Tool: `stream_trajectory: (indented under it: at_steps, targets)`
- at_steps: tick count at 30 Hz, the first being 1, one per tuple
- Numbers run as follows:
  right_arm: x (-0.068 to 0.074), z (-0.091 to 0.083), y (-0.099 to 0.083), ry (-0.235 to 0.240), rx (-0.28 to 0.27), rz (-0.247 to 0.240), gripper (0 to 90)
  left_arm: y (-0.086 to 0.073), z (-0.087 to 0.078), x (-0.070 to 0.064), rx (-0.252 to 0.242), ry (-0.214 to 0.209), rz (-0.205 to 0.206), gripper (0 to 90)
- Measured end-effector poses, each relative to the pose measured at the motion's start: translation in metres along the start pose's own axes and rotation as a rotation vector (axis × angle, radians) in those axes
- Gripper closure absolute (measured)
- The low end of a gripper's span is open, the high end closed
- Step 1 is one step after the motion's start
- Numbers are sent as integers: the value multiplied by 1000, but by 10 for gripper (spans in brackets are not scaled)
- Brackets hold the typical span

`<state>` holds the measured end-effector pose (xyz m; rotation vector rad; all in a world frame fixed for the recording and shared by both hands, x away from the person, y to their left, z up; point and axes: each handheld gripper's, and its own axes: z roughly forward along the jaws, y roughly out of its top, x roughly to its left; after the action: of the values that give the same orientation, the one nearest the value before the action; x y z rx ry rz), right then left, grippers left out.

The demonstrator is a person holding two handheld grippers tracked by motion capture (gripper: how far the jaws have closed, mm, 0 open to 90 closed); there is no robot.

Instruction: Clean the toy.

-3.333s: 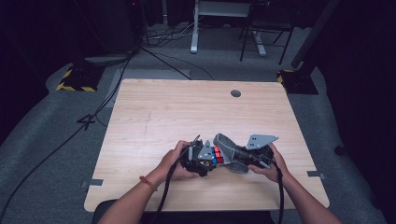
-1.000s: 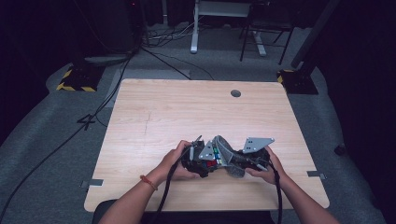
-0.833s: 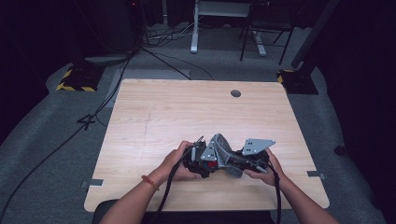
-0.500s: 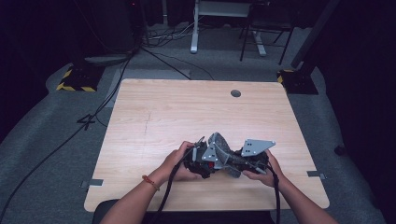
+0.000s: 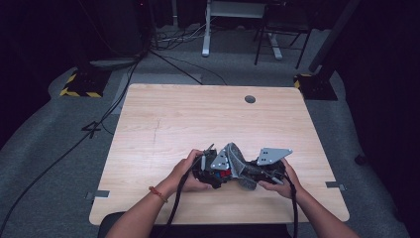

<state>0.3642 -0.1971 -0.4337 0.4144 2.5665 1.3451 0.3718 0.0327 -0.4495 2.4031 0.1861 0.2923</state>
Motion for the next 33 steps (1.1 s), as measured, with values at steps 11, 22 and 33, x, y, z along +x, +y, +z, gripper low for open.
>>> stream_trajectory:
  at_steps: [11,22,33]
  targets:
    - [-5,7,-6,-40,59,3,754,-1,0,-1,-1,6,-5,331]
    - [-9,7,-10,-26,68,19,754,-2,-3,1,-4,27,-8,330]
    - [6,3,4,-17,8,-34,754,-1,1,-2,17,34,-4,331]
